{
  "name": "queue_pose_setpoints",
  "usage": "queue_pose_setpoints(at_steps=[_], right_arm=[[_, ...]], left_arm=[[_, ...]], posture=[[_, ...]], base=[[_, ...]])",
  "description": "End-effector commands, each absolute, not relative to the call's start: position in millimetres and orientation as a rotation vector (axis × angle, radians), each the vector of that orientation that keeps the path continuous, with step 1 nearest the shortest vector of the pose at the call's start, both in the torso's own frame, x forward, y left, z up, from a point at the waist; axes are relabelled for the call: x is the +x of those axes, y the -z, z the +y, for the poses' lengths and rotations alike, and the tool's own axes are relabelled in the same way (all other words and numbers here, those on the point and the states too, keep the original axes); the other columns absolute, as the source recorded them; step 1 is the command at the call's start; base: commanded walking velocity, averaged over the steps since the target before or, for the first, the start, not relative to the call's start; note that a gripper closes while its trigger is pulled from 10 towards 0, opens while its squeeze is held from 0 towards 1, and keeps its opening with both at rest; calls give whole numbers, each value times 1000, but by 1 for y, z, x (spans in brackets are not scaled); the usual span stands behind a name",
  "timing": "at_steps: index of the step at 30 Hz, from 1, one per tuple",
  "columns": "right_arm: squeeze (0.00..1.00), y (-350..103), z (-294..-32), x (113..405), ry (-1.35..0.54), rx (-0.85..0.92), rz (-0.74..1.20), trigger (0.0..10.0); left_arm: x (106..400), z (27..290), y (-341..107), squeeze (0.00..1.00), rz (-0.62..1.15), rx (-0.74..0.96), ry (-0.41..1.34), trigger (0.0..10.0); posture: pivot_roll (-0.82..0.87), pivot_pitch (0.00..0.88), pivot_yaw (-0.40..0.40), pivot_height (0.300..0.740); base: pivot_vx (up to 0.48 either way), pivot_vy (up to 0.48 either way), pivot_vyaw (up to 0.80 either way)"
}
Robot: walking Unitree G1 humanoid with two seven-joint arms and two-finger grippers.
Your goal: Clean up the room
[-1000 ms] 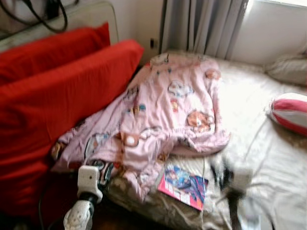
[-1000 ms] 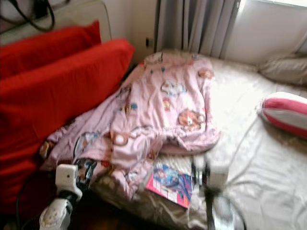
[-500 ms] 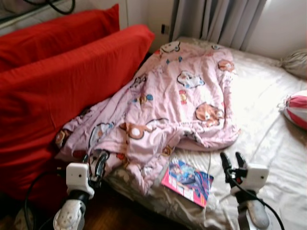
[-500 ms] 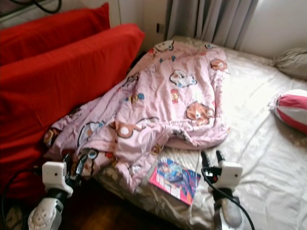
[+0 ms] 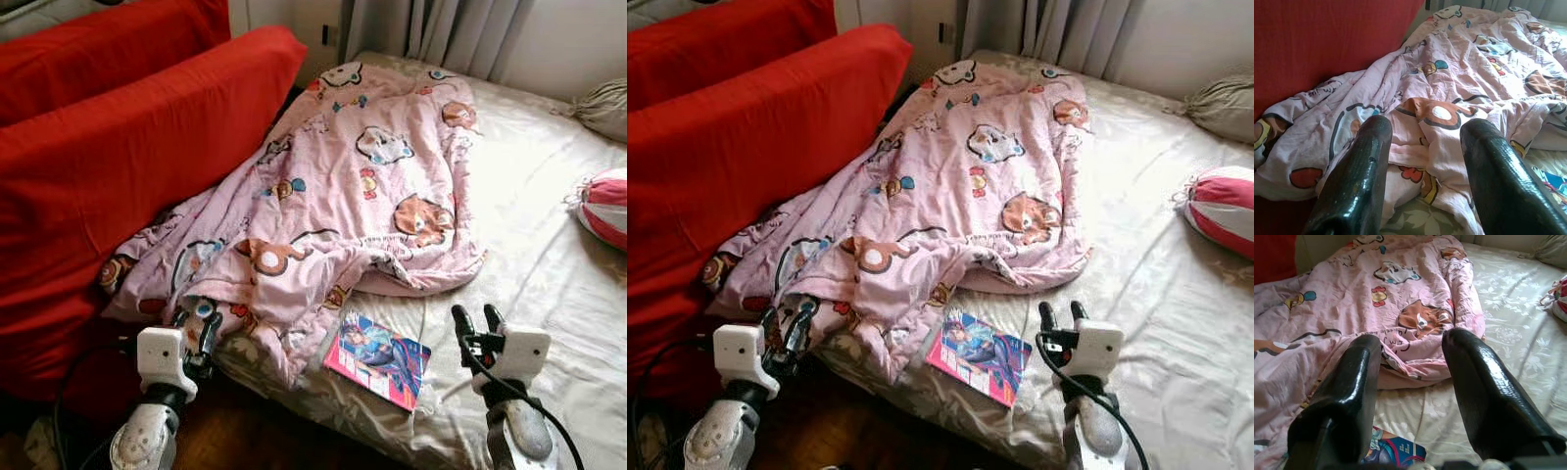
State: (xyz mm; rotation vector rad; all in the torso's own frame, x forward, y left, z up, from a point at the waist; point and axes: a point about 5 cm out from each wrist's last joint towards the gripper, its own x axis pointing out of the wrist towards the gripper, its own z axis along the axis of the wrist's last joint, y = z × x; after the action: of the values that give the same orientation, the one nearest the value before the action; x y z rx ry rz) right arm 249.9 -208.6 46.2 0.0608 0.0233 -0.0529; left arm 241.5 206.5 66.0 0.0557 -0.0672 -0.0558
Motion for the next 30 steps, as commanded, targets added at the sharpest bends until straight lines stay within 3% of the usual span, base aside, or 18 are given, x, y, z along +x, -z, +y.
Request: queue_pose_setpoints(at_steps=[1,14,22,30], right_arm=[[0,-45,-214,246,76,65,34,10000],[0,-51,-210,249,77,71,27,10000],[0,-47,-213,256,100,78,38,10000],[0,-53,-215,269,114,97,18,10000]], left_arm=[[238,206,-64,0,-52,46,58,10000],[238,203,-68,0,-39,36,70,10000],[254,203,-67,0,-35,42,81,10000],[270,198,-78,0,-52,52,128,10000]], posture=[[36,174,-81,690],[41,154,-84,685],[26,55,-88,685],[21,29,-66,685]], base=[[0,0,0],[0,0,0],[0,0,0],[0,0,0]])
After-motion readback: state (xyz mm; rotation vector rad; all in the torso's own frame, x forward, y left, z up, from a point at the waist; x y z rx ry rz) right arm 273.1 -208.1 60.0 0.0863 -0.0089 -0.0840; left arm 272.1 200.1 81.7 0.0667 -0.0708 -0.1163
